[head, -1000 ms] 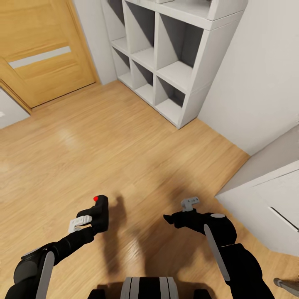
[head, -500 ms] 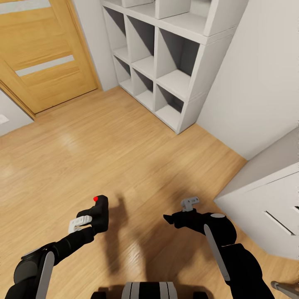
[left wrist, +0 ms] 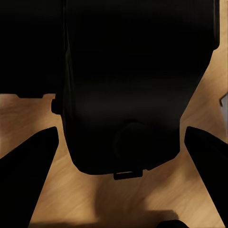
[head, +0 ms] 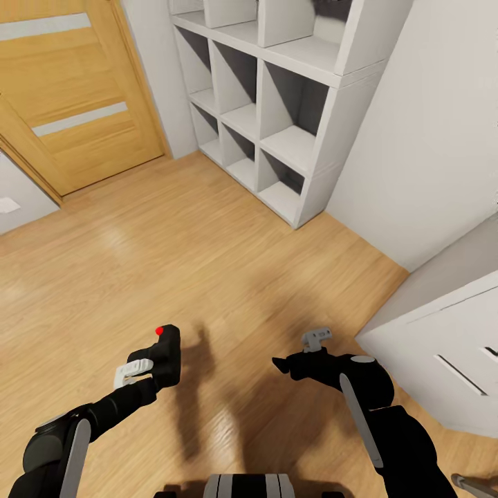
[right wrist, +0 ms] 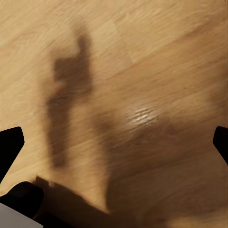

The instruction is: Attach the digital camera to the camera tripod in the bedroom.

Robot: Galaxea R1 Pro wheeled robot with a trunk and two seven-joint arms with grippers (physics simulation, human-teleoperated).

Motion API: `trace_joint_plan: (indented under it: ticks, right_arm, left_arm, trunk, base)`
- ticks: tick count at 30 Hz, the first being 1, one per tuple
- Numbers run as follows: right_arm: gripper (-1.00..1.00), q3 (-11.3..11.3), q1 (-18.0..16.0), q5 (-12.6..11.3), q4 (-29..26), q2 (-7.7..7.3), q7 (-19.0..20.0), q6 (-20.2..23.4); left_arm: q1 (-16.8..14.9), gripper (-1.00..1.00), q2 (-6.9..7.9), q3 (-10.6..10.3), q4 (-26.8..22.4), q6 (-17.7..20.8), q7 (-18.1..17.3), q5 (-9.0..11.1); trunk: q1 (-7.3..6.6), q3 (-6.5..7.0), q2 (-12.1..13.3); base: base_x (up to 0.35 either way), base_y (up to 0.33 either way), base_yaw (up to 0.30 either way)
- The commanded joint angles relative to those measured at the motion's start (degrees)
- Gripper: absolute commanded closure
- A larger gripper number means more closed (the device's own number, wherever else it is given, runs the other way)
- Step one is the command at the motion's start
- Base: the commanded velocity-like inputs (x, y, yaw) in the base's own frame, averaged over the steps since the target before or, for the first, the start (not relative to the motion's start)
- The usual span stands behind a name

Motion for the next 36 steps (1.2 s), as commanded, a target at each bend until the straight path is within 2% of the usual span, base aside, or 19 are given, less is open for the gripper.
trace_joint_plan:
  ticks: [1,26,36]
  right_arm:
    - [-1.00,-0.04,-0.03,-0.08,-0.04,0.01,0.02,0.28]
    - [-1.00,0.01,-0.03,-0.14,-0.04,0.01,0.03,0.25]
    - [-1.00,0.01,-0.03,-0.14,-0.04,0.01,0.03,0.25]
  left_arm:
    - [-0.04,1.00,-0.05,0.14,-0.02,0.51,0.05,0.61]
    - [-0.04,1.00,-0.05,0.16,-0.02,0.45,0.04,0.62]
    - [-0.04,1.00,-0.05,0.16,-0.02,0.45,0.04,0.62]
  trunk:
    - [0.00,0.07,-0.01]
    - [0.00,2.36,-0.01]
    - [-2.20,5.08,4.00]
  base:
    - [0.000,0.000,0.000]
    - [0.000,0.000,0.000]
    - [0.000,0.000,0.000]
